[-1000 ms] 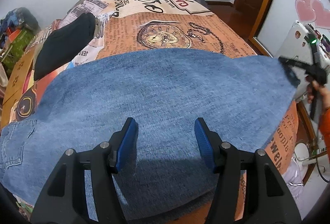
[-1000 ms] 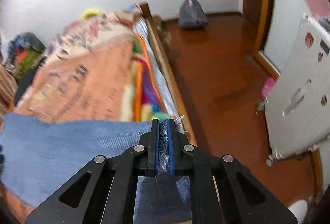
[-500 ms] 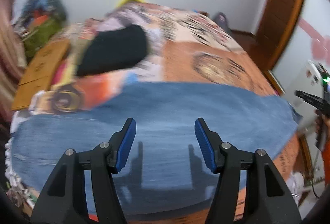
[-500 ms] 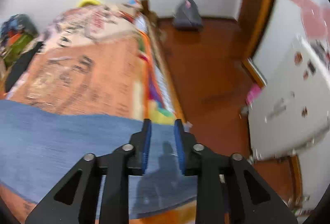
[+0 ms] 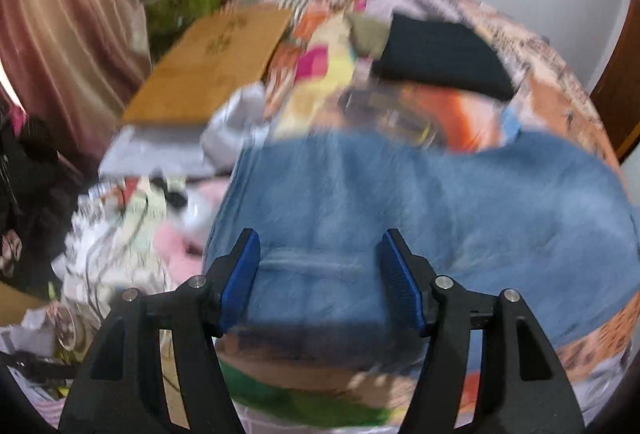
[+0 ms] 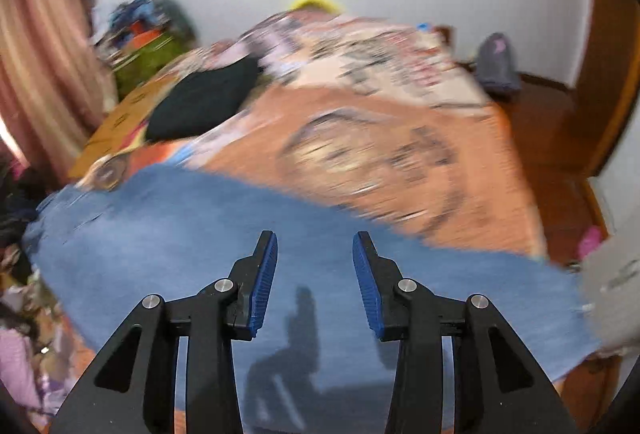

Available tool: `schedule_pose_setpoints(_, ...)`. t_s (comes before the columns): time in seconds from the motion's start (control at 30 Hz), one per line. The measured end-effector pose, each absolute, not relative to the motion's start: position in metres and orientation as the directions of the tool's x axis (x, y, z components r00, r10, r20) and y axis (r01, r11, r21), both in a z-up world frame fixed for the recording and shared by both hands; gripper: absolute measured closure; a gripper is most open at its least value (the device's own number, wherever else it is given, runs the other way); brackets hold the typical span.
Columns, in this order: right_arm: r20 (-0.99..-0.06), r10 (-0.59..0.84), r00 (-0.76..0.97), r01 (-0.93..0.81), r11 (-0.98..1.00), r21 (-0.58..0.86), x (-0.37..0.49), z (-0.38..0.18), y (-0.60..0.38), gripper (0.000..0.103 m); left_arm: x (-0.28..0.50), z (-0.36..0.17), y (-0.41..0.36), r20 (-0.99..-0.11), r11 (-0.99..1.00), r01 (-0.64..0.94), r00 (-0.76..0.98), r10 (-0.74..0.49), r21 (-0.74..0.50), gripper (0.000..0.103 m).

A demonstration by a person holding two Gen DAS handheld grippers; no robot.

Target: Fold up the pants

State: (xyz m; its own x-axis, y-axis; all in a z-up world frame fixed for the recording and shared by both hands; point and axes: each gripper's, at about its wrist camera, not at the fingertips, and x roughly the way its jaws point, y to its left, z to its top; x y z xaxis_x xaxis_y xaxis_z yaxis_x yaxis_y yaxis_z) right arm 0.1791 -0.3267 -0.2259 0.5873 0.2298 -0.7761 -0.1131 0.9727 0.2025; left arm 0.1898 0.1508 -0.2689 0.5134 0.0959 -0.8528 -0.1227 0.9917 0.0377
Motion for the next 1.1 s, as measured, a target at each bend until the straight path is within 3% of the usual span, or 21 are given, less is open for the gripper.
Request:
schedule_pose_setpoints(0.13,-0.828,0.268,0.493,-0.166,0.963,0.212,0.176,-0.258,-0.270,0.065,0.168,-0.305,0.154,-0.868,0.997,-0.075,0.493,0.057,0.023,0.040)
schedule_pose_setpoints(0.2,-0.825,0.185,0.534,-0.169,0.979,0.110,0.166,-0.263,-0.255,0.062,0.155,-0.311,0.148,-0.851,0.998,-0.047,0.521,0.064,0.047,0.040)
schedule_pose_setpoints(0.27,-0.829,0.171,0.532,-0.153,0.983,0.105,0.157,-0.263,-0.254,0.060,0.146,-0.315,0.142,-0.836,0.997,-0.017,0.543,0.073,0.076,0.040)
schedule_pose_setpoints(0.37,-0.845,0.198,0.497,-0.129,0.980,0.154,0.153,-0.262,-0.262,0.060,0.144,-0.308,0.151,-0.834,1.000,-0.011,0.551,0.027,0.024,0.040)
schedule_pose_setpoints(0.57,-0.848,0.167,0.503,-0.171,0.981,0.092,0.165,-0.234,-0.246,0.058,0.157,-0.255,0.200,-0.792,0.995,-0.065,0.610,-0.025,-0.081,0.039)
schedule_pose_setpoints(0.8,-0.800,0.271,0.535,-0.323,0.941,0.103,0.226,-0.209,-0.190,0.049,0.216,-0.253,0.239,-0.820,0.993,-0.091,0.572,-0.013,-0.079,0.038)
schedule_pose_setpoints(1.1,-0.868,0.315,0.383,-0.480,0.871,0.104,0.316,-0.256,-0.109,0.049,0.265,-0.299,0.243,-0.879,0.983,-0.086,0.465,-0.104,-0.162,0.038)
